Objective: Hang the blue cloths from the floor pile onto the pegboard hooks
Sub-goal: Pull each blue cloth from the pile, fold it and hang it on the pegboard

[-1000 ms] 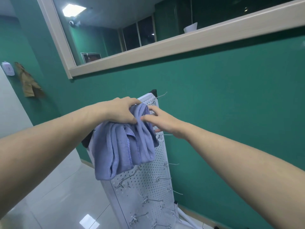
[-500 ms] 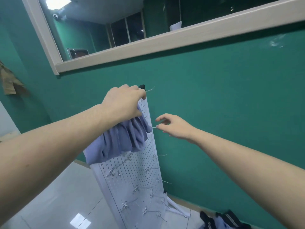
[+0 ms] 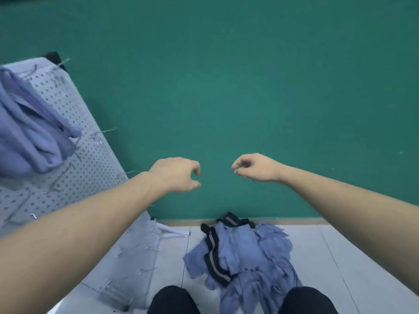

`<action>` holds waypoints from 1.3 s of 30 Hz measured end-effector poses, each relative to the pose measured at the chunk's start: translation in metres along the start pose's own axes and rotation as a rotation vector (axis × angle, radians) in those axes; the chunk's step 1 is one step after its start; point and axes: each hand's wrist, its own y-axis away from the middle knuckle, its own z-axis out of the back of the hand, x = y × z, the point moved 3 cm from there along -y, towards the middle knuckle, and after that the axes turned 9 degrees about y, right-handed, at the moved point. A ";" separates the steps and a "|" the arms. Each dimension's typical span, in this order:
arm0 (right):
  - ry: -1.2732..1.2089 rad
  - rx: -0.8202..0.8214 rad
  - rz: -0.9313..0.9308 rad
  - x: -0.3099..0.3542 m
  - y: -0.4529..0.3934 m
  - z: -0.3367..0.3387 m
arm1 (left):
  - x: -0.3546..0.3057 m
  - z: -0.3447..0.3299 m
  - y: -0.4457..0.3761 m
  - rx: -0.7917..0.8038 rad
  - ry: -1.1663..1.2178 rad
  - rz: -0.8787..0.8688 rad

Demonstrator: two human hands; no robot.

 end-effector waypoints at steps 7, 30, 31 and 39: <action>-0.017 0.102 -0.189 -0.104 0.004 -0.042 | -0.029 -0.102 -0.070 0.184 0.177 0.005; -0.208 0.360 -0.810 -0.357 -0.107 -0.393 | -0.007 -0.516 -0.237 0.491 0.585 0.153; -0.218 0.342 -0.842 -0.364 -0.109 -0.401 | -0.010 -0.525 -0.241 0.507 0.569 0.138; -0.209 0.310 -0.874 -0.391 -0.111 -0.437 | -0.025 -0.587 -0.244 0.614 0.565 0.099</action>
